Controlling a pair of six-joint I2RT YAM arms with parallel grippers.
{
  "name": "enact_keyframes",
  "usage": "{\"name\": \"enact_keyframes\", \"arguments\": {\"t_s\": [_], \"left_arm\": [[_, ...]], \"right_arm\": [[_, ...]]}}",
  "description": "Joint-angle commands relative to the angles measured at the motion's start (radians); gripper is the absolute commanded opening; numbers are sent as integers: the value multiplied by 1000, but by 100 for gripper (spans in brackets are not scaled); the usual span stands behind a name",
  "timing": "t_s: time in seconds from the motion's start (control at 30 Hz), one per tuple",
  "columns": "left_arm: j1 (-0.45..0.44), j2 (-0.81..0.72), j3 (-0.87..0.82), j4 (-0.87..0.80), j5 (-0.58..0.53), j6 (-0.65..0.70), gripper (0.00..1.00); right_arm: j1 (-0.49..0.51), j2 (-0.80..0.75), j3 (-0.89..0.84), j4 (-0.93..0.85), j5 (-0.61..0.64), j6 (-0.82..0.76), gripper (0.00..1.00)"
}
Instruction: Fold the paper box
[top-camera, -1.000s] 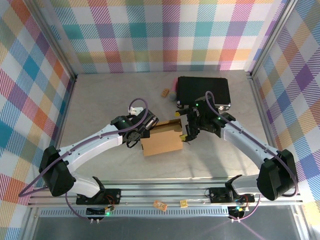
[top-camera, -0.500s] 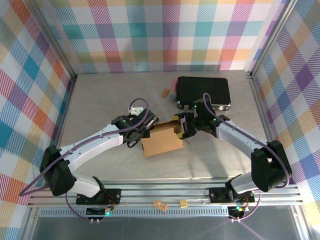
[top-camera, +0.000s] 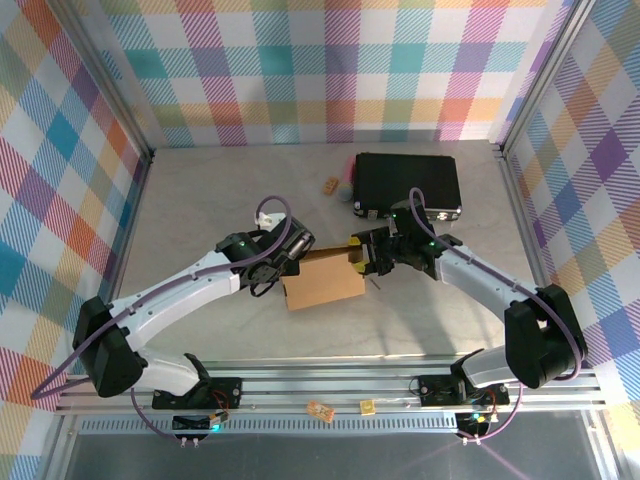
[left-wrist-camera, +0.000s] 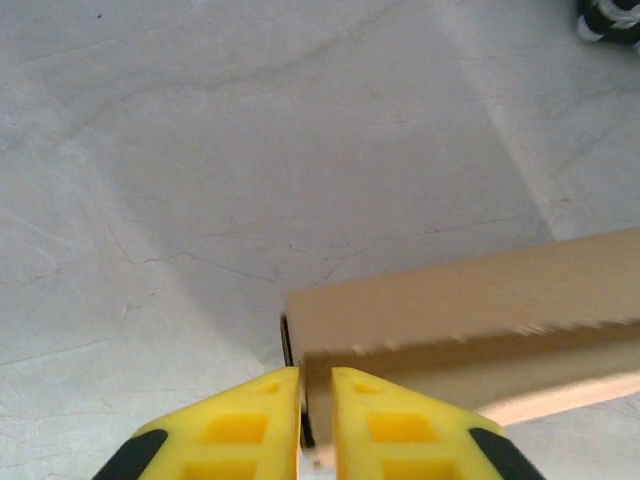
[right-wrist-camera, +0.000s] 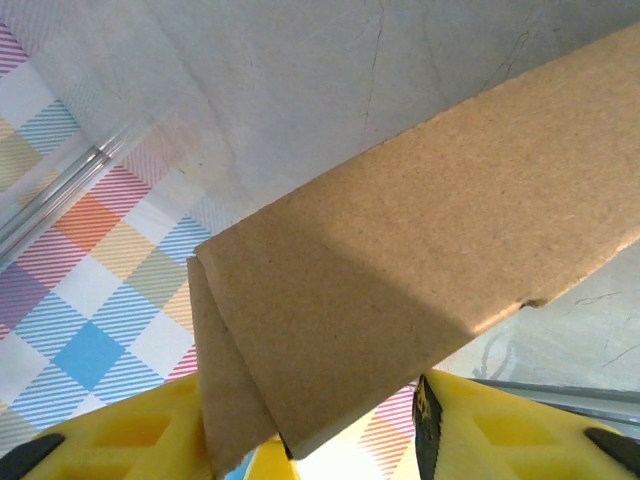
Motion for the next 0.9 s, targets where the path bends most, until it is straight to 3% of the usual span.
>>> {"name": "enact_keyframes", "arguments": {"t_s": [0.0, 0.23, 0.33, 0.4, 0.6, 0.63, 0.7, 0.87], "left_arm": [[-18, -43, -6, 33, 24, 10, 21], [-18, -73, -22, 34, 51, -2, 30], [-18, -91, -5, -17, 32, -72, 44], [-4, -97, 30, -97, 34, -206, 55], [96, -161, 34, -167, 233, -637, 67], [105, -180, 15, -131, 259, -696, 68], [110, -205, -36, -34, 301, -794, 82], [113, -226, -184, 203, 394, -1052, 84]], "right_arm": [[-6, -2, -25, -38, 18, -26, 46], [-7, -5, -34, -49, 19, -37, 42], [-8, -16, -36, -55, 22, -43, 40], [-8, -24, -36, -62, 28, -50, 39], [-8, -30, -42, -67, 28, -58, 38], [-9, -30, -41, -68, 28, -60, 38], [-9, -31, -41, -67, 29, -62, 37], [-8, -31, -41, -67, 28, -65, 37]]}}
